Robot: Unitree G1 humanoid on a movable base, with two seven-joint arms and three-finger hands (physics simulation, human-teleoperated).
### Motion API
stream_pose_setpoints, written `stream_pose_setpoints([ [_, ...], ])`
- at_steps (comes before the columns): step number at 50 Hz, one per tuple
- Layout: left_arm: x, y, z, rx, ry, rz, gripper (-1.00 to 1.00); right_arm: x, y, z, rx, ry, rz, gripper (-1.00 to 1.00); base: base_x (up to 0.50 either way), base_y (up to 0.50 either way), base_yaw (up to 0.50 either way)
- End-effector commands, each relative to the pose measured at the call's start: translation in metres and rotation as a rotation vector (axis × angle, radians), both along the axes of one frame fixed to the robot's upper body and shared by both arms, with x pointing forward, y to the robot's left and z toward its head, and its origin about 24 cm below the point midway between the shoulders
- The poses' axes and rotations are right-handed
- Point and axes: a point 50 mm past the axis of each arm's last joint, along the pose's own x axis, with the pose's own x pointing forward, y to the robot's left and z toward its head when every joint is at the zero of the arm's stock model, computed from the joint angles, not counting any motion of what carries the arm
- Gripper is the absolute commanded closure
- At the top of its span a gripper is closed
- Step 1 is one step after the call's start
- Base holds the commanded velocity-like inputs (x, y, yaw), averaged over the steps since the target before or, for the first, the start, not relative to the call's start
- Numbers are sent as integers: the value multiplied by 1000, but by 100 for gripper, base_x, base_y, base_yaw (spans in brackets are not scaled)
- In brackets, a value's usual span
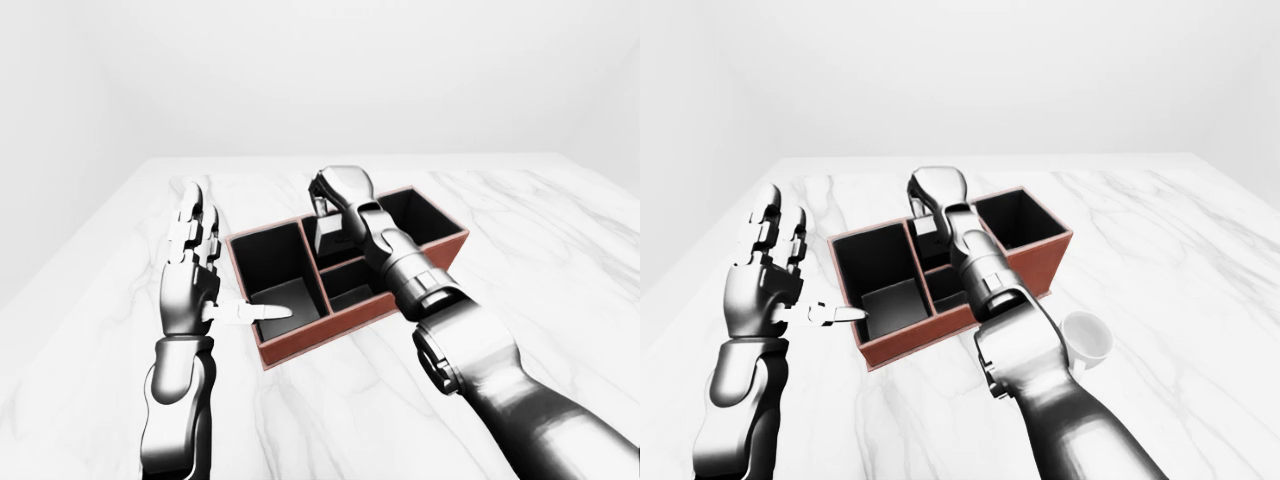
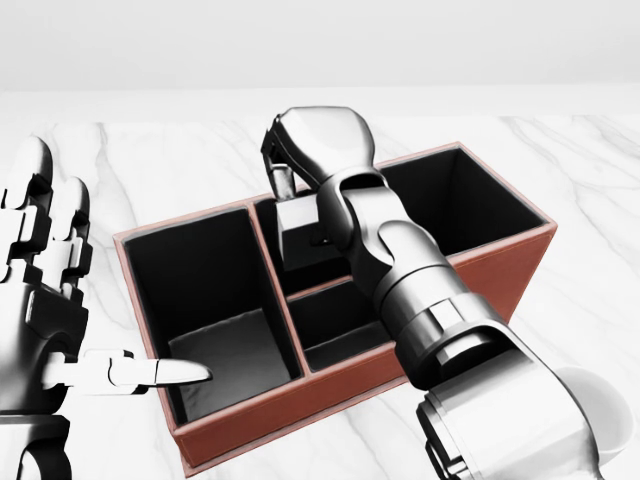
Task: Pick up the book and place it in the front compartment of the caddy.
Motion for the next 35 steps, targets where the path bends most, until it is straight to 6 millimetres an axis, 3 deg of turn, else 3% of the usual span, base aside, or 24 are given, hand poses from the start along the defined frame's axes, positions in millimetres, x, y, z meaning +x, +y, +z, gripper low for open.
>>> stream_pose_setpoints([
  [1,0,0,-1,-1,4,0,-100,0,0,5,11,-44,-6,100,0,0,0],
  [14,-1,0,1,0,-4,-2,-100,0,-1,3,1,-43,-10,100,0,0,0],
  [15,-1,0,0,0,-2,-2,-100,0,0,4,-2,-48,-7,-100,0,0,0],
  [35,0,0,1,3,-4,-2,-100,-2,1,-2,-19,-31,1,-100,0,0,0],
])
